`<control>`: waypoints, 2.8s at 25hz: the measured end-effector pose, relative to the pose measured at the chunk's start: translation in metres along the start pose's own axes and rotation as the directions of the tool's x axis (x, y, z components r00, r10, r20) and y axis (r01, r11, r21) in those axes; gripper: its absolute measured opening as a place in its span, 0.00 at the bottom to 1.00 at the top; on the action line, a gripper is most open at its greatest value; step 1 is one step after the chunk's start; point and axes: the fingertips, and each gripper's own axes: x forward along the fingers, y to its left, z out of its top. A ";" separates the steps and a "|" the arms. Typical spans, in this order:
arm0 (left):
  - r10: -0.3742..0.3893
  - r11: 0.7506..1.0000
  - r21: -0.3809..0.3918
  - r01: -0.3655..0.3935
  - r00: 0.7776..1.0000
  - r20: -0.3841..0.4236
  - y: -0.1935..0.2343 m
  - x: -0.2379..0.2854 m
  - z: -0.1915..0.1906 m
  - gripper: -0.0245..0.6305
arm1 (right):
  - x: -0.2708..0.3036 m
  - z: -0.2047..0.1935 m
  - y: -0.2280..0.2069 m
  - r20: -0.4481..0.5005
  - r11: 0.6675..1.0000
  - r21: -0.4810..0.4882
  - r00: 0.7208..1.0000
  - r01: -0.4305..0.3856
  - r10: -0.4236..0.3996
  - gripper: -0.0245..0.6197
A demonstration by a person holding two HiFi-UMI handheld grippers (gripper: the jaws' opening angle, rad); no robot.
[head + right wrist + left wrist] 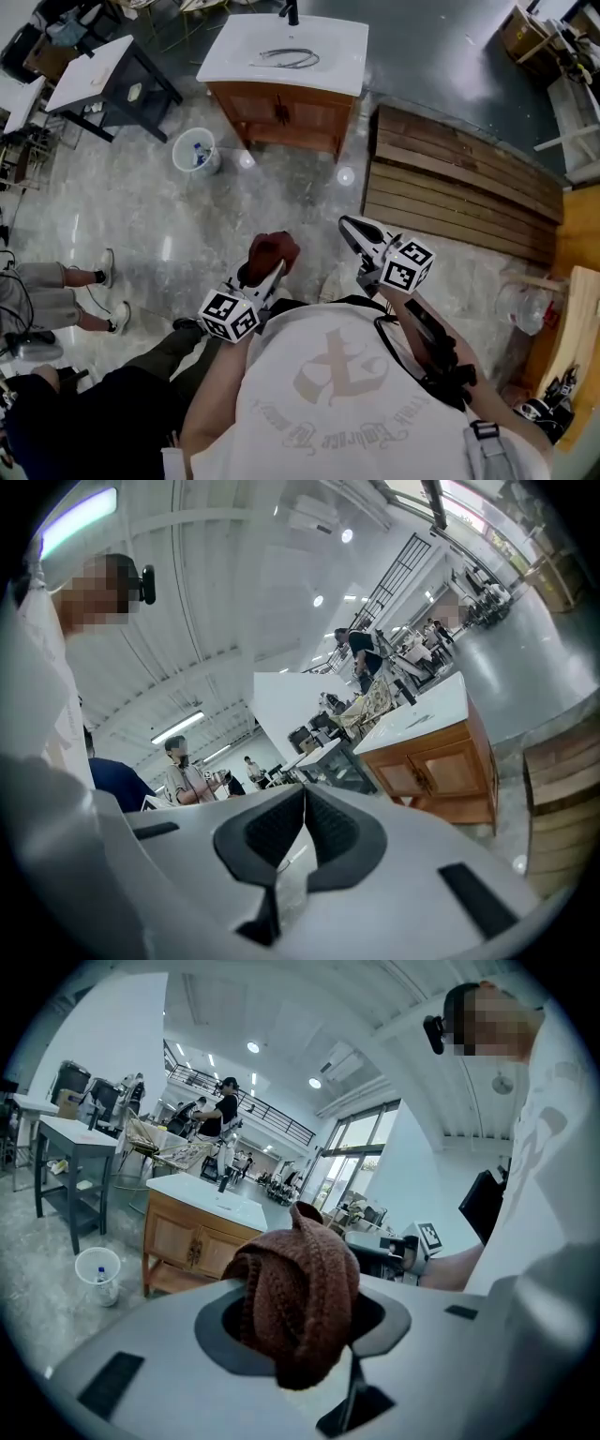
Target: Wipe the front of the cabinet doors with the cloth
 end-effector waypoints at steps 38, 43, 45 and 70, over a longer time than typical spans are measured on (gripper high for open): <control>-0.113 0.993 0.027 0.115 0.991 -0.064 0.172 0.062 0.105 0.29 | 0.151 0.033 -0.038 -0.109 0.979 -0.163 0.984 0.124 -0.143 0.06; -0.099 0.995 -0.015 0.098 0.991 -0.094 0.192 0.070 0.097 0.29 | 0.163 0.023 -0.052 -0.141 0.978 -0.148 0.975 0.148 -0.169 0.06; -0.108 0.994 -0.019 0.107 0.987 -0.122 0.195 0.080 0.091 0.29 | 0.165 0.020 -0.063 -0.138 0.979 -0.130 0.974 0.160 -0.177 0.06; -0.018 0.994 -0.105 -0.005 0.977 -0.213 0.287 0.229 0.138 0.29 | 0.282 0.061 -0.207 -0.251 0.996 -0.054 0.965 0.071 -0.082 0.06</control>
